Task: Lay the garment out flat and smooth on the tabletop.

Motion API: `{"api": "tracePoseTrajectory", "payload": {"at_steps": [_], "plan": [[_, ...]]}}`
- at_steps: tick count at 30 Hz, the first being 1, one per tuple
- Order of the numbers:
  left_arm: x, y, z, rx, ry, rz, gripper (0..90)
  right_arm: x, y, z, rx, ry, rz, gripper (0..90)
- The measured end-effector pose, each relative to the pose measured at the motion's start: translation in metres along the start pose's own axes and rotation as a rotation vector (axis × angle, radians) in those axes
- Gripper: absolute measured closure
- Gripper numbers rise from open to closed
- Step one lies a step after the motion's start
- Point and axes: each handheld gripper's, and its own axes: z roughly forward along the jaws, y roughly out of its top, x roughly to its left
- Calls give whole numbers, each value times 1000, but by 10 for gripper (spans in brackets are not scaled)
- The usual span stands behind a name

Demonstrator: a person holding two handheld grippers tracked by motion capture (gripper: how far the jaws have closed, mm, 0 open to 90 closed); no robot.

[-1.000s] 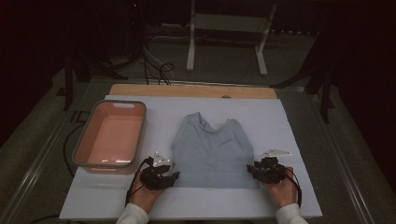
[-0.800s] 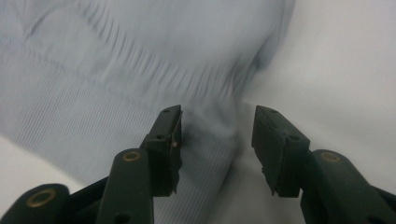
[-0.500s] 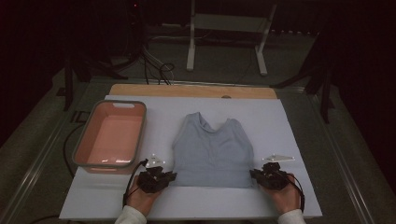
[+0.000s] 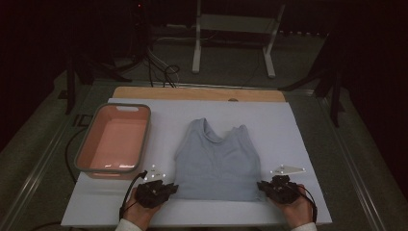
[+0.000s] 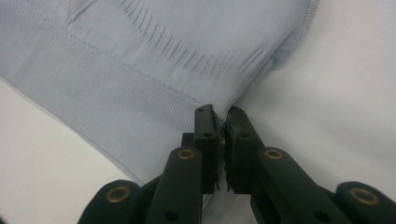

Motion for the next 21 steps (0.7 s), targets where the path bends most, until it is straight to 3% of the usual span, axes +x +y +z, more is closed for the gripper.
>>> {"api": "tracePoseTrajectory", "payload": {"at_steps": [3,5,9,12,14,17,21], "plan": [[-2,-3,-1,4,7,13,838,3,-3,0,18,1,-7,845],[-2,-2,-2,-13,11,16,749,4,-3,-1,20,3,-8,821],[0,5,-3,-84,17,17,480,1,2,-2,-16,-14,5,541],[2,13,-3,-127,29,25,378,-4,11,-4,-66,-32,27,416],[2,18,-1,-152,35,21,359,-6,15,-4,-78,-35,36,393],[4,25,2,-174,56,27,245,-12,30,-2,-109,-57,49,343],[7,32,6,-203,61,15,163,-19,47,3,-136,-67,66,316]]}}
